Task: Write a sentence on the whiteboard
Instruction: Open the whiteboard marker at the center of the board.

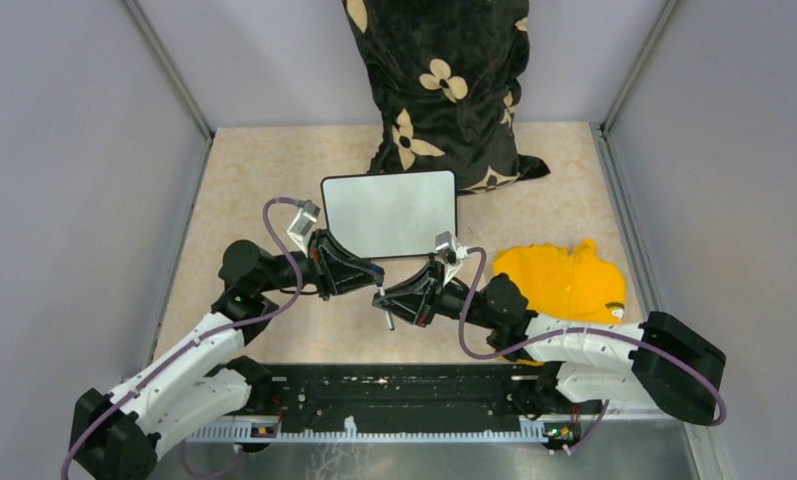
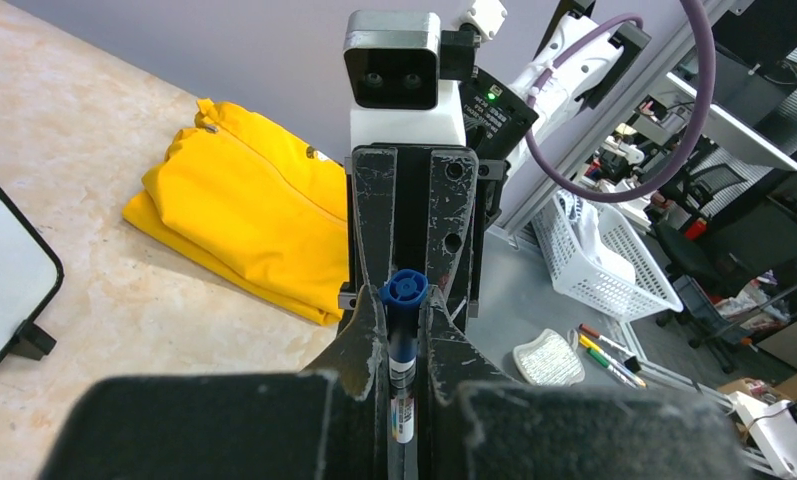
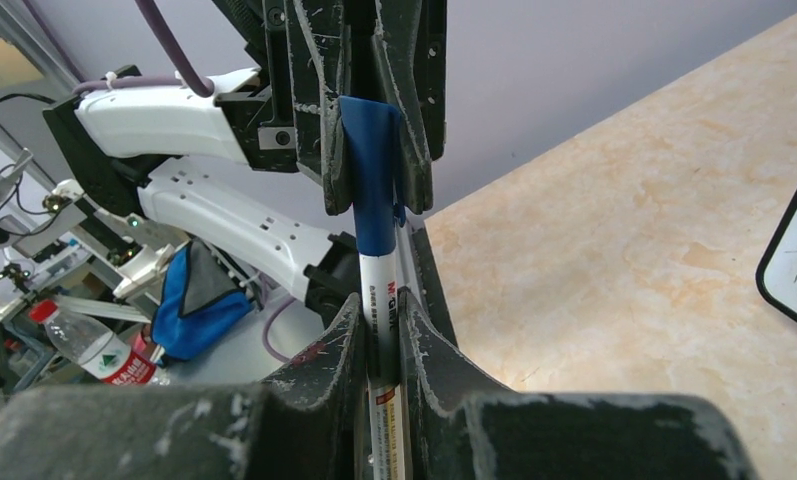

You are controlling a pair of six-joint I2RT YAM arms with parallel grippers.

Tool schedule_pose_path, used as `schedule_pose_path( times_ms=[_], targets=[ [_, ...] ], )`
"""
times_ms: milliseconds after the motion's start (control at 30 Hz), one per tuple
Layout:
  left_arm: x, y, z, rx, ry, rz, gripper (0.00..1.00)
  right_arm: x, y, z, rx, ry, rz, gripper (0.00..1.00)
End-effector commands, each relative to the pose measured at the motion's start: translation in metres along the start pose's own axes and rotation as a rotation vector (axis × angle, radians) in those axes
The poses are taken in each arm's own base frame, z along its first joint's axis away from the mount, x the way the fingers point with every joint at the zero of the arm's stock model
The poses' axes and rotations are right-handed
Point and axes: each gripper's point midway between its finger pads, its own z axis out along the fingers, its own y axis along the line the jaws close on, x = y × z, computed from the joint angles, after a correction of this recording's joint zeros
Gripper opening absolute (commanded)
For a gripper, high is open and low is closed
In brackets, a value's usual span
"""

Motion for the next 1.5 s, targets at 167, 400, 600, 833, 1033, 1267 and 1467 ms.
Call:
schedule_pose_path(
  times_ms=[167, 400, 600, 833, 1033, 1267, 1467],
  targets=[
    [-0.027, -0.008, -0.002, 0.007, -0.132, 0.146, 0.0, 0.033, -0.006, -0.012, 0.041, 0.091, 0.007, 0.0],
    [-0.029, -0.005, -0.003, -0.014, -0.145, 0.152, 0.0, 0.039, -0.009, -0.017, 0.066, 0.083, 0.017, 0.0],
    [-0.032, -0.003, -0.004, -0.039, -0.158, 0.162, 0.0, 0.041, -0.007, -0.02, 0.064, 0.07, 0.032, 0.0],
    [-0.035, 0.001, -0.006, -0.073, -0.177, 0.175, 0.0, 0.044, -0.008, -0.023, 0.073, 0.07, 0.04, 0.0],
    [-0.038, 0.004, -0.008, -0.102, -0.194, 0.186, 0.0, 0.046, -0.008, -0.026, 0.08, 0.065, 0.046, 0.0],
    [-0.038, 0.006, -0.008, -0.108, -0.191, 0.184, 0.0, 0.045, -0.008, -0.028, 0.088, 0.056, 0.047, 0.0],
    [-0.042, 0.039, -0.012, -0.286, -0.189, 0.156, 0.0, 0.033, -0.032, -0.042, 0.248, 0.006, 0.019, 0.0]
  ],
)
